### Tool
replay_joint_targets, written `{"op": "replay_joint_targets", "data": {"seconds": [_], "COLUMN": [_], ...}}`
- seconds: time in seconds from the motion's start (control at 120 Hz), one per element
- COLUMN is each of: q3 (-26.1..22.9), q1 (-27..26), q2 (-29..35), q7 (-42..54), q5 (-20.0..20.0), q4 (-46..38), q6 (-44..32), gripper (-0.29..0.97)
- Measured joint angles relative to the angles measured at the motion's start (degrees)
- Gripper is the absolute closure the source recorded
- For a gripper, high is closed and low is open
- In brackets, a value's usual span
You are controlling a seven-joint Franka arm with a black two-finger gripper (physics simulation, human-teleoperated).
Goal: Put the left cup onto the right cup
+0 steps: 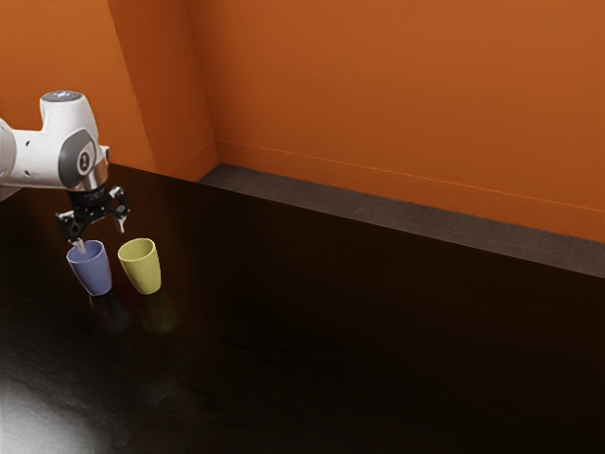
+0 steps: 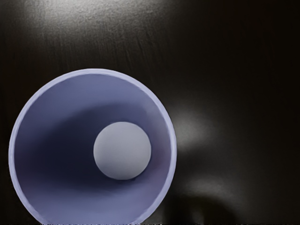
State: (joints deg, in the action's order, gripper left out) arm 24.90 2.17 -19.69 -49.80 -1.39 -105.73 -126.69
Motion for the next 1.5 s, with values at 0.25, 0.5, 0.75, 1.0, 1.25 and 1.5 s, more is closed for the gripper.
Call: {"op": "replay_joint_targets", "data": {"seconds": [0.25,0.5,0.75,1.0,1.25,1.5], "q3": [1.12,1.28,1.29,1.03,0.92,0.52], "q1": [0.12,0.68,0.81,1.42,2.21,2.3], "q2": [0.13,-0.39,-1.48,-2.92,-4.59,-5.12], "q7": [0.33,0.94,1.28,1.29,1.35,1.4], "q5": [-0.01,0.08,0.04,-0.21,-0.98,-1.68], "q4": [-0.11,1.25,2.48,3.17,3.92,3.93], "q6": [-0.3,-1.2,-1.53,-1.49,-0.76,-0.51], "gripper": [0.01,0.01,0.02,0.03,0.05,0.06]}}
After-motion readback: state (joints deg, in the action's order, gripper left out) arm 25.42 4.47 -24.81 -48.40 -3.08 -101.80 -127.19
